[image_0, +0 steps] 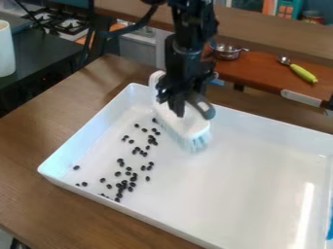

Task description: Sweep into pile

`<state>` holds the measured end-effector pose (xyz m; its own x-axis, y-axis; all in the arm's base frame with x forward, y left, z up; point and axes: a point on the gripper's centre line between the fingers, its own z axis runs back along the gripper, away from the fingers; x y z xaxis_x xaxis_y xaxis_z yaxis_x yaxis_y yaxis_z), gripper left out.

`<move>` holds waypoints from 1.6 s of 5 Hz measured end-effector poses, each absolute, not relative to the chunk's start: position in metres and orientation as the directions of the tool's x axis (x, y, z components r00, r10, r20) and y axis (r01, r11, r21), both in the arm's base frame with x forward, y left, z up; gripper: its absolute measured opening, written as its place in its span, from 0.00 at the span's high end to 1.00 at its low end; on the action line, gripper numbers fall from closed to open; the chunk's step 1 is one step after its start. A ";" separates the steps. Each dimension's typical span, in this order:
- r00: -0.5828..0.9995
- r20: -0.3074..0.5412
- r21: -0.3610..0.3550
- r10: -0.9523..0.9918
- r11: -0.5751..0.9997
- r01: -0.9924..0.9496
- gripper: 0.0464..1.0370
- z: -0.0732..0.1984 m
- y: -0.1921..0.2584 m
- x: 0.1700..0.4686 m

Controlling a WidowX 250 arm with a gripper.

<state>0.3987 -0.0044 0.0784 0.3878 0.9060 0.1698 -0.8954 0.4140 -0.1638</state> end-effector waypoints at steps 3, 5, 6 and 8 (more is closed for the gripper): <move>0.404 0.198 -0.150 0.893 0.435 -0.888 0.55 0.073 0.007 0.378; 0.445 0.185 -0.119 0.876 0.469 -0.875 0.55 0.074 0.010 0.353; 0.463 0.179 -0.104 0.868 0.485 -0.868 0.55 0.073 0.010 0.339; 0.498 0.222 -0.082 0.839 0.525 -0.847 0.55 0.069 0.018 0.312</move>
<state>0.3122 0.0177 0.0694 0.4977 0.8385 0.2218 -0.8474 0.5246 -0.0820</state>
